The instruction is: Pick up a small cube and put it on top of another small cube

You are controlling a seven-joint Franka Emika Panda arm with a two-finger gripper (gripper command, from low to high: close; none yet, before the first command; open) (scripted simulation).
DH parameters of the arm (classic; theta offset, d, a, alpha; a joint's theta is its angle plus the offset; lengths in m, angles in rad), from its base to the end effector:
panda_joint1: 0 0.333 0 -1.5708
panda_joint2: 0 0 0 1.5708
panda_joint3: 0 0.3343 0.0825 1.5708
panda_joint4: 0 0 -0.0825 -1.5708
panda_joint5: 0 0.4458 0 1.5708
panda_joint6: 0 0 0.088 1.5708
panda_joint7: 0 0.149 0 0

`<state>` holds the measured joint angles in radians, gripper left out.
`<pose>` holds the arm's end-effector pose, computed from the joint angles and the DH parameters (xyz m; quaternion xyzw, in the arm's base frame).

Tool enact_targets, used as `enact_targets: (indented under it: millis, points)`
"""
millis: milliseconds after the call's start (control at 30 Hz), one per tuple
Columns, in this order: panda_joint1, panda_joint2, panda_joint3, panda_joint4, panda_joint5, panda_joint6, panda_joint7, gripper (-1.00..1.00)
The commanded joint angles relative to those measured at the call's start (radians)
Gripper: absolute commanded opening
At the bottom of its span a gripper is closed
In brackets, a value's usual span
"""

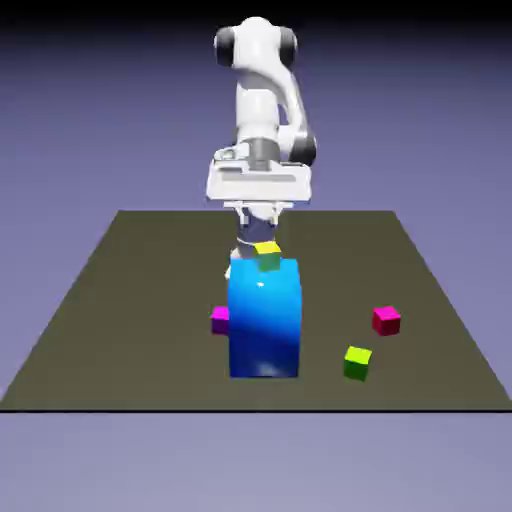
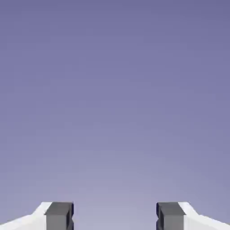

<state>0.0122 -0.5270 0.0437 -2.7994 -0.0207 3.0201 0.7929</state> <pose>0.4621 0.0258 0.3890 -0.8721 0.3257 -0.3391 0.1354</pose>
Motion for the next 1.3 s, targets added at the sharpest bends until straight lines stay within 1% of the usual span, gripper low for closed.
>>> enact_targets:
  millis: [0,667,733,1033,1067,1100,1133,1267]
  points:
    - [0.0,0.036,0.036,0.009,-0.017,-0.014,0.043,0.0]
    - [0.003,0.749,0.761,0.185,-0.36,-0.294,0.903,0.0]
    - [0.003,0.757,0.769,0.186,-0.364,-0.296,0.912,0.0]
    - [0.263,0.969,0.443,0.256,-0.692,-0.172,1.157,0.0]
    - [0.268,0.973,0.436,0.258,-0.698,-0.169,1.162,0.0]
    - [0.268,0.973,0.436,0.258,-0.698,-0.169,1.162,-1.0]
    - [0.268,0.973,0.436,0.258,-0.698,-0.169,1.162,-1.0]
    - [0.153,0.879,0.581,0.227,-0.553,-0.224,1.053,-1.0]
